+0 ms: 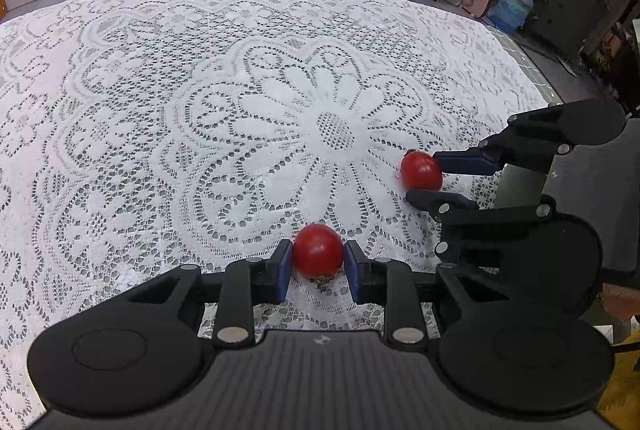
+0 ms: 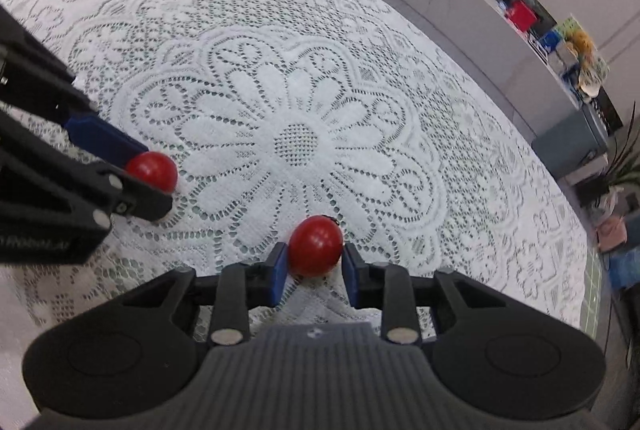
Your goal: Organize fruits
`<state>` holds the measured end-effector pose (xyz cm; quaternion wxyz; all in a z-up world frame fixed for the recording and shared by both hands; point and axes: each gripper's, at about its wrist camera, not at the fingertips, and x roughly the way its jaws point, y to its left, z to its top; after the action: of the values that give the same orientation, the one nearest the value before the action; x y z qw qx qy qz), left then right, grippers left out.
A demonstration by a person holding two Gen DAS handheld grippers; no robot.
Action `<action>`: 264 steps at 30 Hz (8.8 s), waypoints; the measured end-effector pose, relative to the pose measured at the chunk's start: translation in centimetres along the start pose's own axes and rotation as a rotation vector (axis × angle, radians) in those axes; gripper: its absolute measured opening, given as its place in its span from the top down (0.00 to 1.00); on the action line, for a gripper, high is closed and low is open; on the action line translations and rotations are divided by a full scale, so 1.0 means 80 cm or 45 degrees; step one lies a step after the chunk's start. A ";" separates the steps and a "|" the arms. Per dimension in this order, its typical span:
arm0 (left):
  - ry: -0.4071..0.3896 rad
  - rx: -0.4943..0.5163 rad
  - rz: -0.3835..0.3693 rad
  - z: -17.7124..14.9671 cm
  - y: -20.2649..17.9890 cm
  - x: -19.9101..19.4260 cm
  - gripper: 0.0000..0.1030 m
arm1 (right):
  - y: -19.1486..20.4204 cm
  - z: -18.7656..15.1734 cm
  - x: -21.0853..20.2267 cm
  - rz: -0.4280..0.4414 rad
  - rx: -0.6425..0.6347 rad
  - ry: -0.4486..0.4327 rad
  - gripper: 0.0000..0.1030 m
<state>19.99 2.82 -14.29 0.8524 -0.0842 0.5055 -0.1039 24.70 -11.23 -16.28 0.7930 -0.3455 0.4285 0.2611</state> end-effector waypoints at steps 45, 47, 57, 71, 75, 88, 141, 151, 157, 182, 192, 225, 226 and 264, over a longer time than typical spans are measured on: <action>-0.220 0.011 -0.154 -0.012 -0.119 -0.118 0.71 | -0.022 -0.115 -0.204 -0.068 0.544 -0.384 0.76; -0.221 0.035 -0.165 -0.011 -0.130 -0.118 0.71 | -0.028 -0.123 -0.207 -0.080 0.565 -0.386 0.76; -0.201 0.123 -0.187 -0.003 -0.169 -0.101 0.71 | -0.050 -0.155 -0.206 -0.119 0.641 -0.369 0.76; -0.135 0.184 -0.184 0.007 -0.189 -0.065 0.71 | -0.070 -0.169 -0.177 -0.118 0.662 -0.302 0.76; -0.112 0.193 -0.183 0.010 -0.190 -0.055 0.71 | -0.075 -0.169 -0.167 -0.120 0.662 -0.277 0.76; -0.043 0.212 -0.177 0.018 -0.187 -0.019 0.71 | -0.083 -0.165 -0.136 -0.117 0.646 -0.216 0.76; -0.240 0.293 -0.114 0.020 -0.209 -0.092 0.34 | -0.099 -0.177 -0.186 -0.174 0.775 -0.309 0.27; -0.423 0.294 -0.049 -0.002 -0.203 -0.154 0.32 | -0.092 -0.192 -0.234 -0.168 0.907 -0.424 0.19; -0.539 0.295 0.005 -0.022 -0.196 -0.186 0.28 | -0.074 -0.194 -0.264 -0.163 0.929 -0.506 0.15; -0.743 0.287 0.247 -0.100 -0.157 -0.210 0.12 | 0.019 -0.239 -0.292 -0.119 0.973 -0.628 0.04; -0.671 0.227 0.252 -0.115 -0.144 -0.187 0.12 | 0.020 -0.245 -0.266 -0.152 1.008 -0.586 0.04; -0.504 0.276 0.349 -0.129 -0.148 -0.146 0.12 | 0.031 -0.241 -0.231 -0.183 0.931 -0.542 0.04; -0.501 0.276 0.346 -0.129 -0.148 -0.146 0.12 | 0.031 -0.241 -0.231 -0.184 0.929 -0.543 0.04; -0.499 0.277 0.346 -0.131 -0.148 -0.147 0.12 | 0.032 -0.243 -0.230 -0.184 0.928 -0.548 0.04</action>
<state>4.21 -5.91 -6.36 0.9442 0.0582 0.3232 -0.0238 4.02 -26.79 -8.91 0.9507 -0.0095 0.2924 0.1026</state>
